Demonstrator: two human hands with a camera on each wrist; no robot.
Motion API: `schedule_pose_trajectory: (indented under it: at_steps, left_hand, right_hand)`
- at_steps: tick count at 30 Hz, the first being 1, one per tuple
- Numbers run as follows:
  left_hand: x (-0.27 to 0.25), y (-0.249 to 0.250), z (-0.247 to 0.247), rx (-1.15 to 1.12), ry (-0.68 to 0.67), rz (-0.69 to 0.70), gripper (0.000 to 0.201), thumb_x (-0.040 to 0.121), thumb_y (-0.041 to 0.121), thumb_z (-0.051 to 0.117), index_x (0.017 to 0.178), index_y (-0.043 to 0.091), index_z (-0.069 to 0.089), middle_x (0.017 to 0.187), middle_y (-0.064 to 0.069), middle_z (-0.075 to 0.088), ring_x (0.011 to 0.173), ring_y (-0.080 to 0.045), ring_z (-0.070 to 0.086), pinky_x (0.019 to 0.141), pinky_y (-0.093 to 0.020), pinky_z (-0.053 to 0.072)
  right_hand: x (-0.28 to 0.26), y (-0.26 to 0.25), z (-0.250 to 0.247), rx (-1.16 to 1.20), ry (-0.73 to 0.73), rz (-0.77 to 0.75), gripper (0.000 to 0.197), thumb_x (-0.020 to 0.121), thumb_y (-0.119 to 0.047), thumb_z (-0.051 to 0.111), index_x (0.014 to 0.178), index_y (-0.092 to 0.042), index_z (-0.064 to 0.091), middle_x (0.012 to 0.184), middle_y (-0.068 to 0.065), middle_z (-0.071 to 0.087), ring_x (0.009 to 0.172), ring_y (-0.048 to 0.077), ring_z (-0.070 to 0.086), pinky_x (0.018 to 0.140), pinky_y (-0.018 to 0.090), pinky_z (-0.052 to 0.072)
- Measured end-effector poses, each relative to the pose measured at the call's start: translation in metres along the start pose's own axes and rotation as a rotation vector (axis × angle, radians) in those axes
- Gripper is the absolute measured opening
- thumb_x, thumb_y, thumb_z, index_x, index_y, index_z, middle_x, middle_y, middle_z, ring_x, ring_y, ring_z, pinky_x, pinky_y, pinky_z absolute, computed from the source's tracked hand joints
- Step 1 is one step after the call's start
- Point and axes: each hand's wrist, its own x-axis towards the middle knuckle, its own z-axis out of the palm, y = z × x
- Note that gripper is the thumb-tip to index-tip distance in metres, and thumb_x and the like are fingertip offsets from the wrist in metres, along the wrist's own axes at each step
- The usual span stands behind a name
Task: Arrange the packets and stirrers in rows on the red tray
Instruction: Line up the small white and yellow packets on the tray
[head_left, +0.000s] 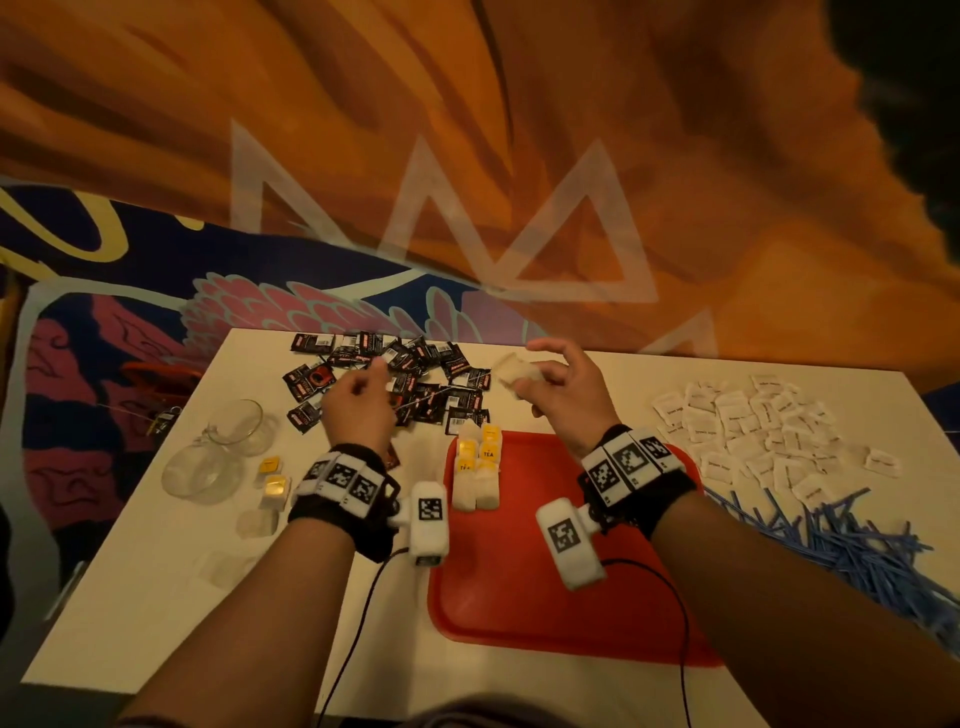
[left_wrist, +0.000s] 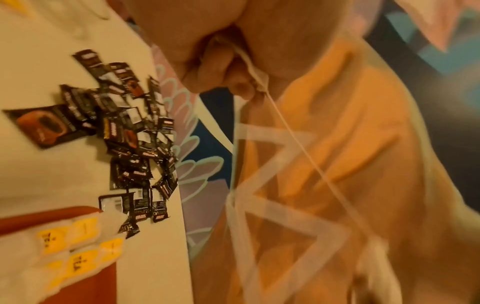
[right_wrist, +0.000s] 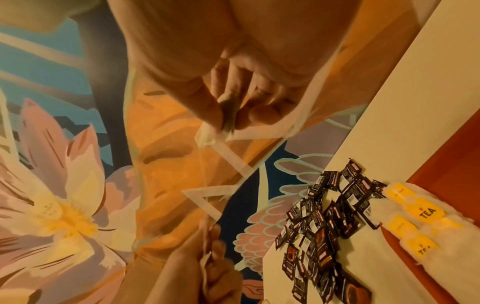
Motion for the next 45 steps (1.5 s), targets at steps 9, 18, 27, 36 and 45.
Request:
schedule_pose_trajectory:
  at_steps: [9,18,27,36,45]
  left_hand:
    - [-0.033,0.017,0.014,0.149,-0.452,0.284,0.022,0.091,0.036,0.069,0.109,0.023,0.072,0.106,0.014,0.067,0.094,-0.001,0.06,0.079,-0.022,0.049]
    - [-0.03,0.026,0.024,0.24,-0.544,0.501,0.008,0.092,0.018,0.069,0.092,0.02,0.076,0.089,0.01,0.072,0.082,0.006,0.061,0.075,-0.007,0.044]
    - [-0.018,0.019,0.019,0.435,-0.583,0.533,0.012,0.086,0.018,0.075,0.082,0.029,0.07,0.077,0.021,0.064,0.071,0.012,0.056,0.064,-0.006,0.037]
    - [-0.007,-0.045,0.011,0.498,-0.533,0.325,0.008,0.092,0.021,0.068,0.088,0.028,0.07,0.089,0.011,0.068,0.083,0.002,0.057,0.075,-0.02,0.042]
    - [0.003,-0.089,-0.027,0.294,-0.531,0.019,0.011,0.093,0.016,0.067,0.086,0.023,0.07,0.076,0.009,0.063,0.081,-0.008,0.061,0.072,-0.024,0.044]
  right_hand:
    - [0.003,0.014,0.004,-0.185,-0.007,-0.11,0.041,0.08,-0.006,0.074,0.1,-0.036,0.057,0.085,-0.004,0.072,0.077,0.007,0.064,0.073,0.023,0.047]
    - [0.001,0.03,0.0,-0.437,-0.121,-0.145,0.037,0.075,-0.016,0.08,0.1,-0.033,0.059,0.1,-0.017,0.067,0.088,0.008,0.063,0.076,0.022,0.049]
    - [0.005,0.039,0.013,-0.492,-0.216,-0.101,0.005,0.082,-0.028,0.076,0.079,-0.029,0.072,0.083,-0.008,0.073,0.08,0.005,0.066,0.074,0.018,0.048]
    - [-0.005,0.117,0.033,-0.481,-0.2,0.332,0.02,0.084,-0.03,0.075,0.097,-0.014,0.075,0.093,0.001,0.071,0.082,0.01,0.06,0.059,0.016,0.041]
    - [-0.02,0.183,0.055,-0.495,-0.102,0.706,0.031,0.09,-0.021,0.069,0.12,-0.013,0.068,0.117,0.007,0.065,0.097,0.026,0.062,0.081,0.035,0.054]
